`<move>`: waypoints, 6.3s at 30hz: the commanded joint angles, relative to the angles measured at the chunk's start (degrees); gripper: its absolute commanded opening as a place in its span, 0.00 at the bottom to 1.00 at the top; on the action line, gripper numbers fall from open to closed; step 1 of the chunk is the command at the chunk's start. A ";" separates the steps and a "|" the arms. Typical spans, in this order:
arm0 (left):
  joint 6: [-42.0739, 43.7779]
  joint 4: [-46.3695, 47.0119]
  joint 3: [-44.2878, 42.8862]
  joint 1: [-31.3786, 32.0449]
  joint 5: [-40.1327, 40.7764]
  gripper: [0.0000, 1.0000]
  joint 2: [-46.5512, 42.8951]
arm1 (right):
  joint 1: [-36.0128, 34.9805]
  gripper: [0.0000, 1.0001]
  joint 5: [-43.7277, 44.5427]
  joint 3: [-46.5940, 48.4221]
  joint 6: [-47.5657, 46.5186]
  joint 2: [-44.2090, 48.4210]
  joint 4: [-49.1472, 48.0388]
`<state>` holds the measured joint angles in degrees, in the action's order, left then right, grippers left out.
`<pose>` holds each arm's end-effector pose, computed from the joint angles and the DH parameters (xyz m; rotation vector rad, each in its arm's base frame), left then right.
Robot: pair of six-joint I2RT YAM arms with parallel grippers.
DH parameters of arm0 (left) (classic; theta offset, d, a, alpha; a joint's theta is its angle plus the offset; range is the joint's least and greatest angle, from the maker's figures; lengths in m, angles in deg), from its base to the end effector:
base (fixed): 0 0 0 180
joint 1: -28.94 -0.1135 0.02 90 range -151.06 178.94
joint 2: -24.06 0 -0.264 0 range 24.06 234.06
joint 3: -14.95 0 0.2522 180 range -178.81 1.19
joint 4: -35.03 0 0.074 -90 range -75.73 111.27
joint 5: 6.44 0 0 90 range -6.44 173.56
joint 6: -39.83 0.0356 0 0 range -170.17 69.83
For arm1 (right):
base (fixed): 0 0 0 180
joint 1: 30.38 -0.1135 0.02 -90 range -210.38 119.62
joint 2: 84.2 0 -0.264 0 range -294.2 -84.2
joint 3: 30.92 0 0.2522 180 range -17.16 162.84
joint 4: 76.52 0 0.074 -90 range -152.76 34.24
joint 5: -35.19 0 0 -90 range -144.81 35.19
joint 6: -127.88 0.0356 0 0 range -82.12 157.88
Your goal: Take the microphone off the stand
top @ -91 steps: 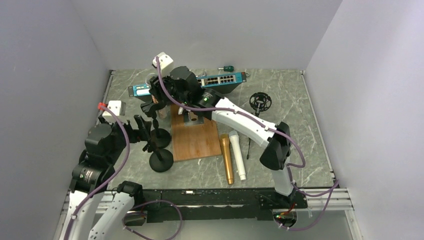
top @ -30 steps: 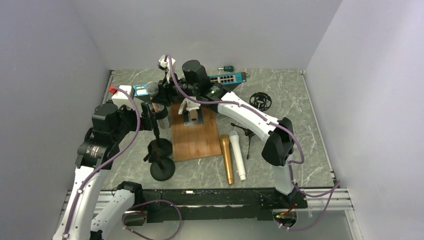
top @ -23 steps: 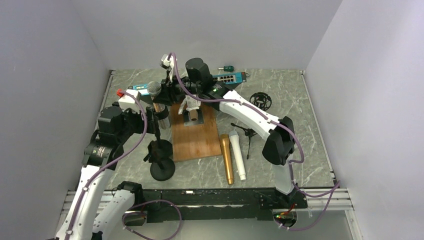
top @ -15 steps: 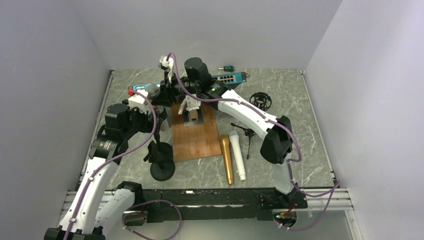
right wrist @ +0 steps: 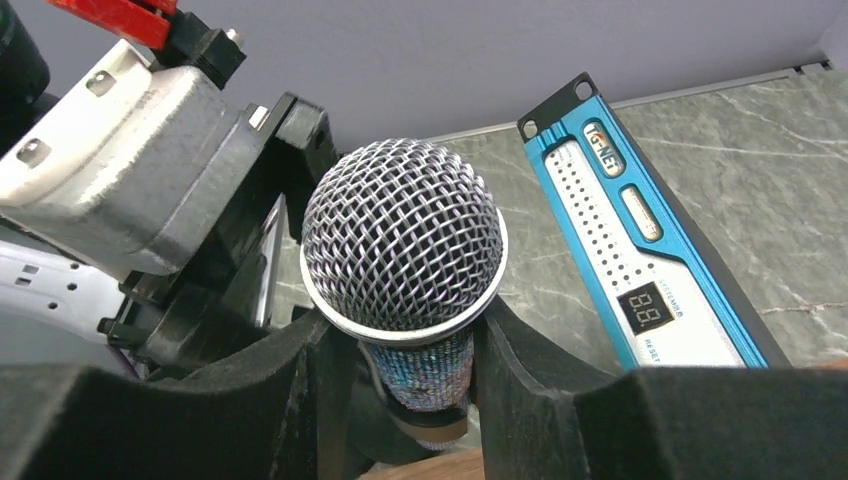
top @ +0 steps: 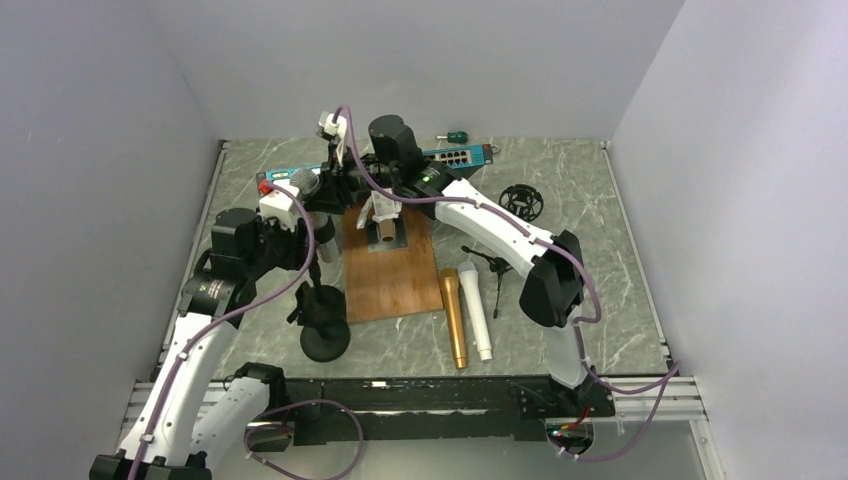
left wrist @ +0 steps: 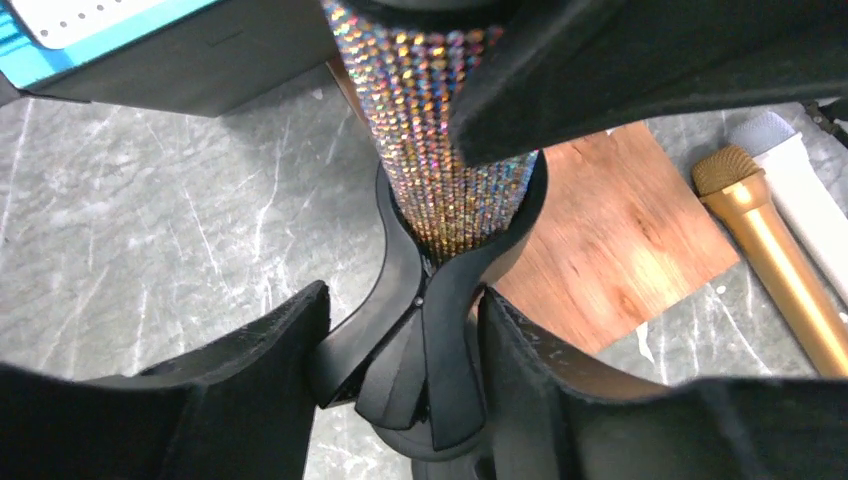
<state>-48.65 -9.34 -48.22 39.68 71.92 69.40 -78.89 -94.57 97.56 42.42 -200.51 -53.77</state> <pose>0.1676 -0.0391 0.3299 0.3446 2.0081 -0.3077 0.3031 0.3770 0.3847 -1.1834 1.4771 1.2588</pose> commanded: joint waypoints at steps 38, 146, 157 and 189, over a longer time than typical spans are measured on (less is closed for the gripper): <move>-3.60 9.45 13.97 -0.28 0.36 0.00 -13.15 | 1.94 0.00 32.70 5.28 8.54 18.52 -5.01; -3.86 9.56 7.47 -1.75 1.69 0.00 -15.88 | -11.78 0.00 32.05 8.98 -6.45 12.77 -16.92; -8.59 5.44 -0.42 -1.73 4.98 0.91 -19.10 | -11.96 0.00 31.22 5.64 -5.25 13.80 -16.99; -1.12 1.25 -10.73 -1.78 -6.42 0.99 -11.23 | -0.57 0.00 -6.71 3.23 5.94 11.57 -14.16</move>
<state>-49.76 -7.72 -59.10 38.02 66.15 59.52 -81.30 -94.99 99.44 44.56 -189.21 -65.46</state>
